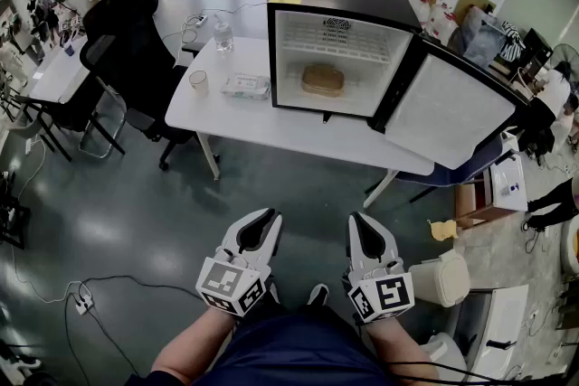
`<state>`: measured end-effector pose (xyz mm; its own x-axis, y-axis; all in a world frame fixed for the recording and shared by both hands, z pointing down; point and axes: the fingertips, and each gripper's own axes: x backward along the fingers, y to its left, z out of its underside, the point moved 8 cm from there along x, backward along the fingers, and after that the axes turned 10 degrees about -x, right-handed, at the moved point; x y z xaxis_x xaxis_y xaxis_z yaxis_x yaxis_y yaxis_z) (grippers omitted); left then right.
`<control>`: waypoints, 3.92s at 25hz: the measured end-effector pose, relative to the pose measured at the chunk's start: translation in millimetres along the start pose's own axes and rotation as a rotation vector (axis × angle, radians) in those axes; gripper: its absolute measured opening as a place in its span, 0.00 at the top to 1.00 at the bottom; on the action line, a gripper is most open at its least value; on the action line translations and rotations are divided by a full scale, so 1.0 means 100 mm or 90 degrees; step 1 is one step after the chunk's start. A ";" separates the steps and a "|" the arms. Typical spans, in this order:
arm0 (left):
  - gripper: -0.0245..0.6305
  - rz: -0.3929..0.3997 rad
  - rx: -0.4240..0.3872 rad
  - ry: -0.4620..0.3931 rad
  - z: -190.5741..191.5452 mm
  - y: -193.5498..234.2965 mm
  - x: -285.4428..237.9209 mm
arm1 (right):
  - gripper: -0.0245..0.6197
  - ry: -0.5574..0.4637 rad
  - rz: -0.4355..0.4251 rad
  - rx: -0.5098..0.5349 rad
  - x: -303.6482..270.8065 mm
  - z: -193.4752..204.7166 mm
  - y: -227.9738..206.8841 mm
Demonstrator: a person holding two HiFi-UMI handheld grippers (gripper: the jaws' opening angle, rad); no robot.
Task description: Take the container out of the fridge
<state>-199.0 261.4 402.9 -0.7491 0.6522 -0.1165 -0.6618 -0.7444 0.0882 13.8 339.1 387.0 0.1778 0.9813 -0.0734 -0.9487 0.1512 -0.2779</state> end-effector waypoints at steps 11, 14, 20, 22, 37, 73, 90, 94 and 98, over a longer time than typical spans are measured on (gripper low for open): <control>0.88 0.016 -0.028 -0.011 -0.02 0.08 0.15 | 0.95 0.000 0.046 -0.020 -0.05 0.11 0.04; 0.89 0.022 -0.037 -0.006 0.03 0.25 0.23 | 0.95 -0.003 0.068 -0.025 -0.08 0.17 0.15; 0.89 0.033 -0.018 0.031 0.27 0.50 0.29 | 0.95 0.021 0.103 -0.027 -0.11 0.35 0.33; 0.89 0.037 -0.015 0.037 0.29 0.53 0.27 | 0.95 0.029 0.110 -0.027 -0.13 0.39 0.33; 0.89 0.035 -0.024 0.052 0.18 0.61 -0.61 | 0.95 0.043 0.093 -0.036 -0.77 0.19 -0.35; 0.89 0.038 0.025 0.133 0.28 0.76 -2.72 | 0.95 0.096 0.054 -0.061 -1.97 -0.02 -1.83; 0.89 0.106 0.262 0.225 0.85 1.65 -3.88 | 0.95 0.123 0.150 -0.070 -2.74 0.01 -1.95; 0.88 0.095 0.280 0.227 1.01 1.76 -4.07 | 0.95 0.143 0.153 -0.058 -2.85 0.06 -1.91; 0.88 0.089 0.388 0.179 1.11 1.83 -4.29 | 0.95 0.159 0.143 -0.057 -2.92 0.09 -1.97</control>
<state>-2.2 -138.4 578.5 -0.8475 0.4322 -0.3081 -0.5187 -0.5519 0.6530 146.1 23.7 472.1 0.0364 0.9277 -0.3714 -0.9468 -0.0870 -0.3099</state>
